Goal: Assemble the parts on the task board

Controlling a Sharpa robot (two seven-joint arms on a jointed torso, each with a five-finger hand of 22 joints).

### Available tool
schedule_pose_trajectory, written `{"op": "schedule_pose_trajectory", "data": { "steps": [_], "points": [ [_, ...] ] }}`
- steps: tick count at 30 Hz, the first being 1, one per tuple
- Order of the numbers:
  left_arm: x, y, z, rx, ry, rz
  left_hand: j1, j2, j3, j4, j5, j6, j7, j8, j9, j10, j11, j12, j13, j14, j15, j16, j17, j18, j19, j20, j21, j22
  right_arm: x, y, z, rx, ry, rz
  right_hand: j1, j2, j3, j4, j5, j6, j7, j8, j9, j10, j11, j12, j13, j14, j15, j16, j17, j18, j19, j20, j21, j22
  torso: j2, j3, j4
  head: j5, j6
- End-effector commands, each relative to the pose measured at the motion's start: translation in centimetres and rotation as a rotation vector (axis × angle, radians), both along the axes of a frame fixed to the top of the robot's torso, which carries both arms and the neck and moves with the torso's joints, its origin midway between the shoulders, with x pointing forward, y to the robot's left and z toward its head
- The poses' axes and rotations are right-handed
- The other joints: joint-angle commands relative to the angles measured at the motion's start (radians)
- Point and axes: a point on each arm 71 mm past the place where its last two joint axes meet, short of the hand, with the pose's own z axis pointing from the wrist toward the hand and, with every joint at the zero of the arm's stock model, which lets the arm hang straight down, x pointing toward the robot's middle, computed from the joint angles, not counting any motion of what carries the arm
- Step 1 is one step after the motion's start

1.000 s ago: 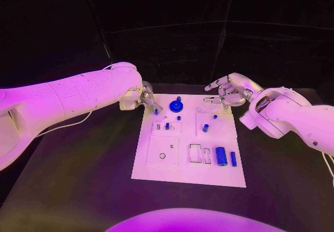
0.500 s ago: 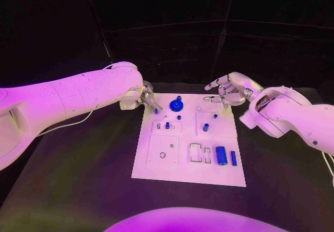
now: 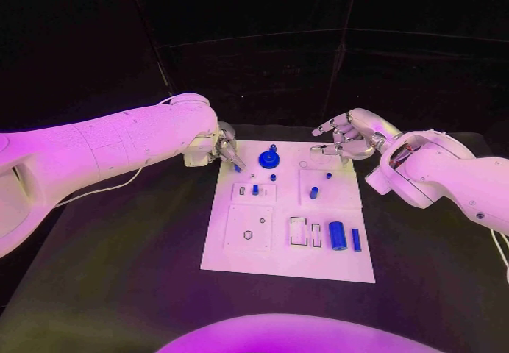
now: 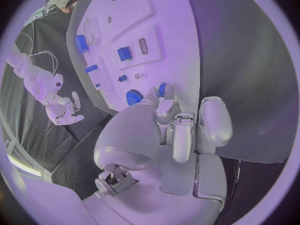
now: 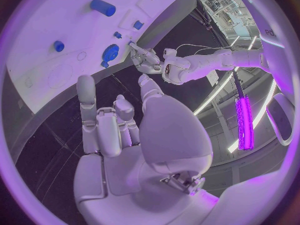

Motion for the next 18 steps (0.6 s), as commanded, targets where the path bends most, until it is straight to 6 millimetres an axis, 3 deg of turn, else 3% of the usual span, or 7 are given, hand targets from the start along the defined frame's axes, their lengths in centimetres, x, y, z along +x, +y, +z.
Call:
{"op": "schedule_pose_trajectory", "data": {
  "steps": [1, 18],
  "points": [
    [0.0, -0.1, 0.2, -0.037, -0.022, -0.003, 0.021, 0.014, 0.045, -0.045, 0.003, -0.002, -0.004, 0.009, 0.023, 0.002, -0.003, -0.003, -0.001, 0.104, -0.006, 0.006, 0.263, 0.0, 0.0, -0.009, -0.003, 0.001, 0.0, 0.1, 0.1, 0.0, -0.005, 0.011, -0.001, 0.012, -0.005, 0.0, 0.004, -0.001, -0.005, 0.004, -0.001, 0.0, -0.006, -0.001, -0.001, 0.036, -0.002, -0.005, -0.001, 0.012, 0.001, -0.003, -0.004, -0.001, 0.0, 0.0001, 0.0004, -0.001, -0.002],
    [-1.7, 1.1, 0.6, -0.16, -0.058, 0.07, -0.016, 0.004, 0.128, -0.087, 0.003, -0.02, -0.005, 0.038, 0.057, 0.012, -0.005, -0.008, -0.003, 0.104, -0.007, 0.006, 0.263, -0.001, 0.002, -0.012, -0.003, 0.006, 0.1, -0.1, 0.1, -0.002, -0.004, 0.007, -0.001, 0.012, -0.005, 0.0, 0.004, -0.001, -0.005, 0.004, -0.001, 0.0, -0.006, -0.001, -0.001, 0.036, -0.002, -0.005, -0.001, 0.012, 0.001, -0.003, -0.004, -0.001, 0.0, 0.0001, 0.0012, 0.002, -0.004]
  ]
}}
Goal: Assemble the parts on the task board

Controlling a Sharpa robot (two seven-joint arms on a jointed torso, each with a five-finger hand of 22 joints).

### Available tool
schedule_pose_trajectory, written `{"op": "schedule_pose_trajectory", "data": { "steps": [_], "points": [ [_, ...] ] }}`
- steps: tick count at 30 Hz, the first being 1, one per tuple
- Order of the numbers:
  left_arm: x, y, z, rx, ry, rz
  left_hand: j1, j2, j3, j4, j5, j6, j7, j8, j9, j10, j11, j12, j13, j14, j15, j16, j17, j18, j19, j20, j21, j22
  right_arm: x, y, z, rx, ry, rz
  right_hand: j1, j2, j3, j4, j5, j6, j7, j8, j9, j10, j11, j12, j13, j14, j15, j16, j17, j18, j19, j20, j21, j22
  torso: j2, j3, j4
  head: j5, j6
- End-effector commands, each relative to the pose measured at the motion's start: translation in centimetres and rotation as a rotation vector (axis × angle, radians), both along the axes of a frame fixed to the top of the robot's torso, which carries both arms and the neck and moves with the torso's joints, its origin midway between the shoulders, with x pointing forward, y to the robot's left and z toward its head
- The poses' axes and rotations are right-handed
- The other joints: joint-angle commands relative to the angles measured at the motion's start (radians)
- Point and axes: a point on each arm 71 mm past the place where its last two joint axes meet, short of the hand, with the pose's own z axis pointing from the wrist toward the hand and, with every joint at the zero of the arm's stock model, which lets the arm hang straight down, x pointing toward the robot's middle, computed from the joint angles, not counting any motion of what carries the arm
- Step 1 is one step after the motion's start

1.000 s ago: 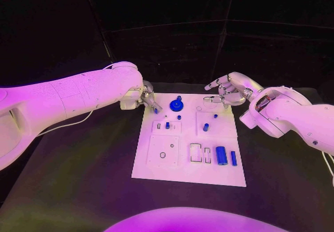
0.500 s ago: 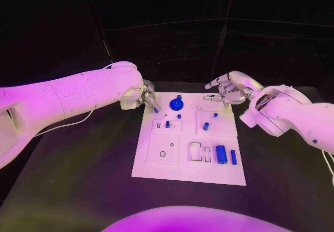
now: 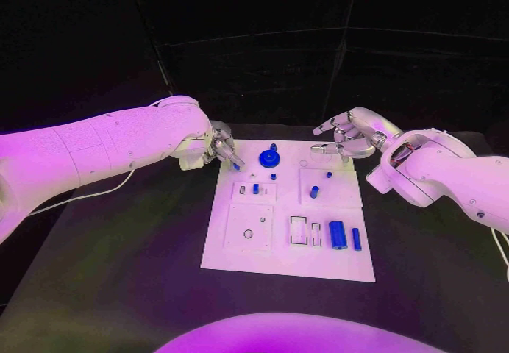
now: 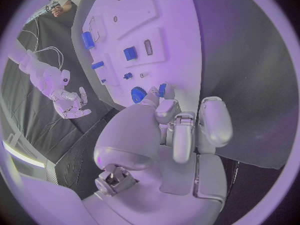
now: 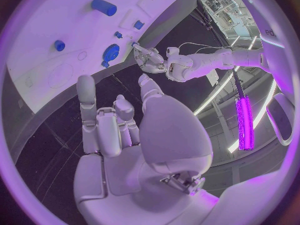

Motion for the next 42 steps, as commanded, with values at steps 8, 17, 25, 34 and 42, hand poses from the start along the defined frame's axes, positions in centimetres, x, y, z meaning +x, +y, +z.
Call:
{"op": "schedule_pose_trajectory", "data": {
  "steps": [8, 17, 25, 34, 42],
  "points": [
    [-2.8, 0.3, 0.3, -0.15, -0.039, 0.062, -0.059, -0.023, 0.192, -0.131, 0.005, -0.016, -0.001, 0.038, 0.076, 0.014, -0.002, -0.002, 0.003, 0.104, -0.009, 0.006, 0.263, -0.002, 0.007, -0.008, 0.0, 0.009, 0.1, -0.1, 0.1, -0.003, -0.003, 0.006, 0.001, 0.014, -0.006, 0.001, 0.005, 0.0, -0.005, 0.006, 0.0, 0.001, -0.007, 0.0, -0.001, 0.036, -0.002, -0.005, -0.001, 0.011, 0.002, -0.003, -0.005, -0.001, -0.001, 0.0014, 0.0017, 0.005, -0.003],
    [-5.0, 0.4, -0.5, -0.162, -0.085, 0.053, -0.122, -0.058, 0.312, -0.165, 0.004, -0.019, -0.002, 0.053, 0.095, 0.023, -0.004, 0.002, 0.01, 0.104, -0.01, 0.006, 0.263, -0.004, 0.014, -0.009, 0.007, 0.022, 0.2, -0.2, 0.0, -0.005, -0.001, 0.002, 0.001, 0.014, -0.006, 0.001, 0.005, 0.0, -0.005, 0.006, 0.0, 0.001, -0.007, 0.0, -0.001, 0.036, -0.002, -0.005, -0.001, 0.011, 0.002, -0.003, -0.005, -0.001, -0.002, 0.0012, 0.0063, 0.004, -0.007],
    [-5.7, 0.3, -1.0, -0.13, -0.105, 0.033, -0.163, -0.08, 0.385, -0.179, 0.004, -0.02, -0.003, 0.061, 0.105, 0.03, -0.004, 0.008, 0.017, 0.104, -0.01, 0.006, 0.263, -0.006, 0.018, -0.009, 0.01, 0.029, 0.2, -0.3, 0.0, -0.006, 0.0, 0.001, 0.001, 0.014, -0.006, 0.001, 0.005, 0.0, -0.005, 0.006, 0.0, 0.001, -0.007, 0.0, -0.001, 0.036, -0.002, -0.005, -0.001, 0.011, 0.002, -0.003, -0.005, -0.001, -0.002, 0.0023, 0.0038, 0.003, -0.007],
    [-6.2, -0.3, -1.8, -0.098, -0.079, -0.011, -0.196, -0.097, 0.441, -0.19, 0.004, -0.022, -0.003, 0.067, 0.113, 0.031, -0.004, 0.008, 0.018, 0.104, -0.011, 0.006, 0.263, -0.006, 0.019, -0.01, 0.01, 0.031, 0.2, -0.3, 0.0, -0.008, 0.002, 0.002, 0.001, 0.014, -0.006, 0.001, 0.005, 0.0, -0.005, 0.006, 0.0, 0.001, -0.007, 0.0, -0.001, 0.036, -0.002, -0.005, -0.001, 0.011, 0.002, -0.003, -0.005, -0.001, 0.0, 0.0015, 0.0048, 0.003, -0.009],
    [-6.5, -0.8, -2.2, -0.075, -0.059, -0.048, -0.202, -0.101, 0.455, -0.194, 0.004, -0.023, -0.003, 0.069, 0.116, 0.031, -0.004, 0.007, 0.017, 0.104, -0.011, 0.006, 0.263, -0.006, 0.019, -0.01, 0.01, 0.032, 0.2, -0.2, 0.0, -0.008, 0.003, 0.003, 0.001, 0.014, -0.006, 0.001, 0.005, 0.0, -0.005, 0.006, 0.0, 0.001, -0.007, 0.0, -0.001, 0.036, -0.002, -0.005, -0.001, 0.011, 0.002, -0.003, -0.005, -0.001, 0.0, 0.002, 0.0043, 0.003, -0.012]
  ]
}}
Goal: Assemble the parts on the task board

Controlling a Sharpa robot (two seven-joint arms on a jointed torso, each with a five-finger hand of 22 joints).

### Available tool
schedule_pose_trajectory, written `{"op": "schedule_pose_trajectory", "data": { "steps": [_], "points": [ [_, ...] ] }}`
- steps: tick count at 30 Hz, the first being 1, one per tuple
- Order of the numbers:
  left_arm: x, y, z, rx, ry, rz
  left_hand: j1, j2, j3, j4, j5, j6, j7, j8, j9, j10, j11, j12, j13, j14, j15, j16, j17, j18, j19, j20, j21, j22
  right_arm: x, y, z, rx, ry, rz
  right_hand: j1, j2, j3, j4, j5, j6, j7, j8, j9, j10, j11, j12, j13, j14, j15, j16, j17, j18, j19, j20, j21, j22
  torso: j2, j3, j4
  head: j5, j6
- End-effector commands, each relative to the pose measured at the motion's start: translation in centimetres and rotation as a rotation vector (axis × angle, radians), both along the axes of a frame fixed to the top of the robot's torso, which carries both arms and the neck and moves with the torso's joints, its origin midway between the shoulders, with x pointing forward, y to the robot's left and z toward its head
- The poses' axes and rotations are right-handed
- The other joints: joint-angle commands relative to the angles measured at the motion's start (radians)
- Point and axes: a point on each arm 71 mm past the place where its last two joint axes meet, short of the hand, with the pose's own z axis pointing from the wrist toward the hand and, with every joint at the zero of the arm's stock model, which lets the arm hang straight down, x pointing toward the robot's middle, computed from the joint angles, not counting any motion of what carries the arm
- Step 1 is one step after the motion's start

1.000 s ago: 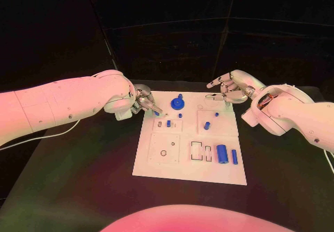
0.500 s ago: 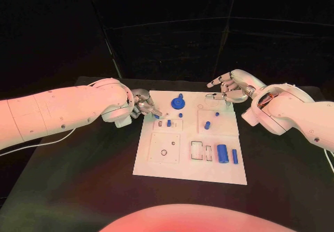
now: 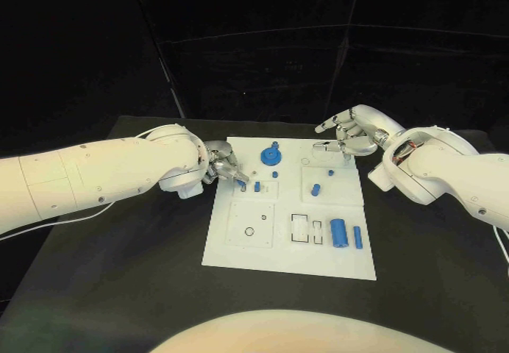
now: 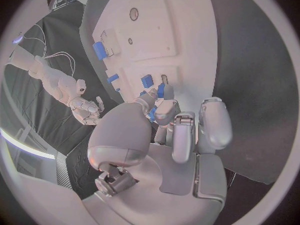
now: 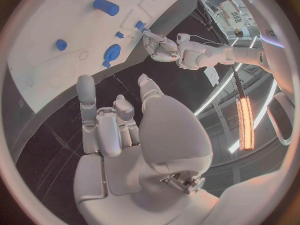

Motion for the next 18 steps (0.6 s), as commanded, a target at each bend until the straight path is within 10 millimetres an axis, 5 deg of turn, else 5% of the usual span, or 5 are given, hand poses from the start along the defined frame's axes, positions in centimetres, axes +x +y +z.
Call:
{"op": "schedule_pose_trajectory", "data": {
  "steps": [1, 18],
  "points": [
    [-0.12, -0.23, -0.06, 0.034, 0.004, -0.04, -0.008, 0.001, 0.124, -0.12, 0.004, -0.002, -0.003, 0.003, 0.001, 0.011, -0.006, 0.002, 0.0, 0.107, -0.007, 0.006, 0.263, -0.006, 0.009, 0.0, 0.006, 0.002, -0.01, 0.09, 0.1, -0.002, -0.002, 0.01, -0.003, 0.01, -0.006, 0.001, 0.005, 0.0, -0.005, 0.006, 0.0, 0.001, -0.007, 0.0, -0.001, 0.036, -0.002, -0.005, -0.001, 0.011, 0.002, -0.003, -0.005, -0.001, 0.0, 0.0, -0.0005, 0.001, -0.003],
    [-0.3, -0.44, -0.3, 0.078, 0.027, -0.086, -0.014, -0.006, 0.138, -0.126, 0.004, -0.003, -0.003, 0.004, 0.004, 0.009, -0.006, -0.003, -0.005, 0.107, -0.007, 0.006, 0.263, -0.005, 0.008, 0.0, 0.004, 0.0, 0.03, 0.05, 0.1, -0.001, -0.003, 0.008, -0.002, 0.011, -0.006, 0.001, 0.006, 0.0, -0.006, 0.007, 0.0, -0.001, -0.007, -0.001, -0.005, 0.036, -0.003, -0.007, -0.005, 0.012, 0.001, -0.004, -0.007, -0.005, 0.0, -0.0002, 0.0006, 0.0, -0.007]
  ]
}}
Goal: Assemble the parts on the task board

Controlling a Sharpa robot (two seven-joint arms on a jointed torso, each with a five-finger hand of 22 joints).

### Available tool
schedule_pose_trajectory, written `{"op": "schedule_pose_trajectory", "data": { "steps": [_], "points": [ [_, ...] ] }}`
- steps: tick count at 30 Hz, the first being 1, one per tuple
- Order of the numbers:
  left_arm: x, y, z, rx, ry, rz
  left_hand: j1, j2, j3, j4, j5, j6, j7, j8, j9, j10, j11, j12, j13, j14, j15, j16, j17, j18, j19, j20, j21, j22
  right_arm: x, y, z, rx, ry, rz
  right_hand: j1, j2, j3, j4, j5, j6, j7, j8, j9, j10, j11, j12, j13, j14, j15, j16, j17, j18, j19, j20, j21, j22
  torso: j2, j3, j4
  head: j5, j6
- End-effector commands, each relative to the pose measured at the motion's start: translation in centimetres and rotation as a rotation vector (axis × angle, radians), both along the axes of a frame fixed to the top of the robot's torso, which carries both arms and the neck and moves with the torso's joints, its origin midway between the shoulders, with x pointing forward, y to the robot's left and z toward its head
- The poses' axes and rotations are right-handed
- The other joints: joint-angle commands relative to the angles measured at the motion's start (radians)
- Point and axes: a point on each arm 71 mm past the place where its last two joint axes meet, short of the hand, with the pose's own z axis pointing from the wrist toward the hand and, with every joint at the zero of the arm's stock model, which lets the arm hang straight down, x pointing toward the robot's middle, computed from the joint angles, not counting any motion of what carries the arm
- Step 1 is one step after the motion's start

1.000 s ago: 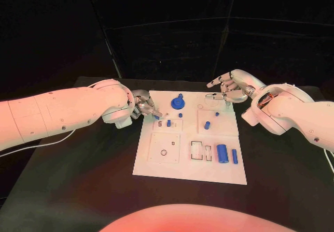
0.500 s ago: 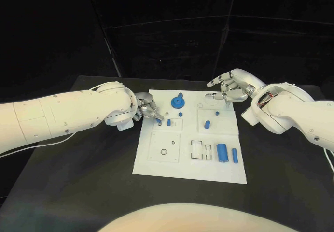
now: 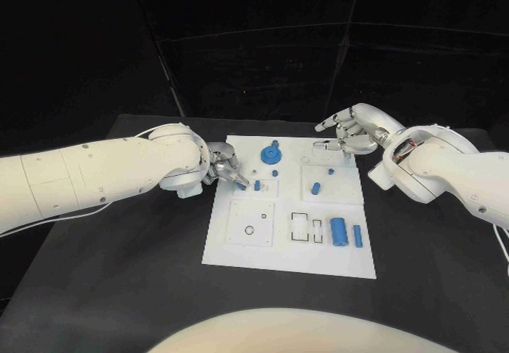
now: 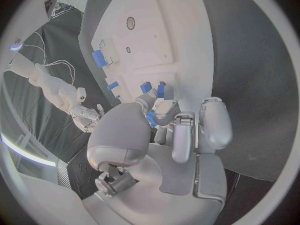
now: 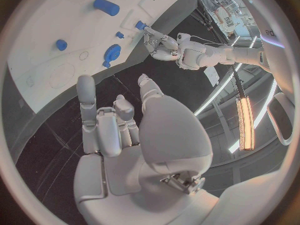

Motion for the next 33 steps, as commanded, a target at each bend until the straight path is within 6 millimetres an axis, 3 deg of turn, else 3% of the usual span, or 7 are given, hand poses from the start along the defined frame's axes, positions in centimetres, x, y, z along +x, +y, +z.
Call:
{"op": "schedule_pose_trajectory", "data": {
  "steps": [1, 3, 5, 9, 18, 24, 33],
  "points": [
    [-0.13, -0.12, -0.09, 0.032, 0.013, -0.034, -0.001, 0.007, 0.12, -0.113, 0.005, -0.002, -0.004, 0.005, 0.002, 0.005, -0.003, -0.003, -0.001, 0.107, -0.007, 0.006, 0.263, -0.005, 0.008, 0.0, 0.004, 0.0, 0.01, 0.04, 0.12, 0.0, -0.005, 0.007, -0.001, 0.011, -0.006, 0.001, 0.006, 0.0, -0.006, 0.007, -0.001, -0.002, -0.007, -0.003, -0.003, 0.035, -0.003, -0.005, -0.003, 0.012, 0.0, -0.004, -0.008, -0.003, 0.0, 0.0, 0.0005, 0.0, -0.002],
    [-0.14, -0.16, -0.11, 0.034, 0.015, -0.037, -0.001, 0.007, 0.12, -0.113, 0.005, -0.002, -0.004, 0.005, 0.002, 0.005, -0.003, -0.003, -0.001, 0.107, -0.007, 0.006, 0.263, -0.005, 0.008, 0.0, 0.004, 0.0, 0.02, 0.03, 0.14, 0.001, -0.007, 0.007, -0.001, 0.011, -0.007, 0.001, 0.006, 0.001, -0.006, 0.007, 0.0, -0.006, -0.007, -0.006, -0.008, 0.033, -0.003, -0.01, -0.012, 0.015, -0.007, -0.004, -0.015, -0.018, 0.0, 0.0, 0.0003, 0.0, -0.002],
    [-0.15, -0.19, -0.12, 0.036, 0.016, -0.04, -0.001, 0.007, 0.12, -0.113, 0.005, -0.002, -0.004, 0.005, 0.002, 0.005, -0.003, -0.003, -0.001, 0.107, -0.007, 0.006, 0.263, -0.005, 0.008, 0.0, 0.004, 0.0, 0.04, 0.05, 0.16, 0.003, -0.011, 0.008, 0.004, 0.015, -0.011, 0.004, 0.008, 0.003, -0.006, 0.015, 0.0, -0.112, -0.007, -0.104, -0.13, -0.015, -0.002, -0.107, -0.146, 0.022, -0.051, -0.003, -0.066, -0.081, 0.0, 0.0, 0.0001, 0.0, -0.002],
    [-0.13, -0.25, -0.13, 0.037, 0.017, -0.042, -0.001, 0.007, 0.12, -0.113, 0.005, -0.002, -0.004, 0.005, 0.002, 0.005, -0.003, -0.003, -0.001, 0.107, -0.007, 0.006, 0.263, -0.005, 0.008, 0.0, 0.004, 0.0, 0.07, 0.08, 0.2, 0.011, -0.014, 0.01, 0.02, 0.027, -0.01, 0.018, 0.014, -0.005, 0.002, 0.031, -0.001, -0.286, 0.006, -0.318, -0.352, -0.237, 0.008, -0.53, -0.624, 0.017, -0.131, 0.011, -0.195, -0.151, -0.001, -0.0002, 0.0002, 0.0, -0.001],
    [-0.04, -0.35, -0.14, 0.036, 0.015, -0.04, -0.001, 0.007, 0.12, -0.113, 0.005, -0.002, -0.004, 0.005, 0.002, 0.005, -0.003, -0.003, -0.001, 0.107, -0.007, 0.006, 0.263, -0.005, 0.008, 0.0, 0.004, 0.0, 0.1, 0.1, 0.29, 0.038, -0.014, 0.012, 0.044, 0.026, -0.021, 0.036, 0.016, -0.031, 0.044, 0.061, 0.0, -0.409, 0.058, -0.562, -0.607, -0.374, 0.073, -0.861, -0.773, 0.018, -0.231, 0.071, -0.462, -0.302, 0.0, -0.0001, 0.0001, 0.0, -0.001],
    [0.1, -0.47, -0.19, 0.039, 0.017, -0.042, -0.004, 0.004, 0.128, -0.117, 0.005, -0.002, -0.004, 0.005, 0.003, 0.005, -0.002, -0.004, -0.002, 0.107, -0.007, 0.006, 0.263, -0.005, 0.008, 0.0, 0.004, 0.0, 0.1, 0.14, 0.36, 0.066, -0.01, 0.016, 0.052, 0.034, -0.034, 0.018, 0.016, -0.032, 0.053, 0.086, -0.001, -0.416, 0.078, -0.646, -0.759, -0.443, 0.105, -1.063, -0.872, 0.017, -0.271, 0.107, -0.612, -0.386, 0.0, 0.0001, 0.0001, 0.0, -0.003],
    [0.37, -0.86, -0.37, 0.05, 0.031, -0.053, -0.005, 0.002, 0.132, -0.119, 0.005, -0.003, -0.004, 0.006, 0.004, 0.001, -0.002, -0.011, -0.01, 0.107, -0.007, 0.006, 0.263, -0.005, 0.006, 0.0, 0.001, -0.003, 0.04, 0.21, 0.44, 0.083, -0.01, 0.019, 0.047, 0.048, -0.049, -0.008, 0.017, -0.044, 0.058, 0.102, -0.003, -0.396, 0.082, -0.661, -0.876, -0.422, 0.113, -1.162, -0.965, 0.02, -0.24, 0.122, -0.707, -0.441, 0.0, 0.0004, -0.0007, -0.001, -0.006]
  ]
}}
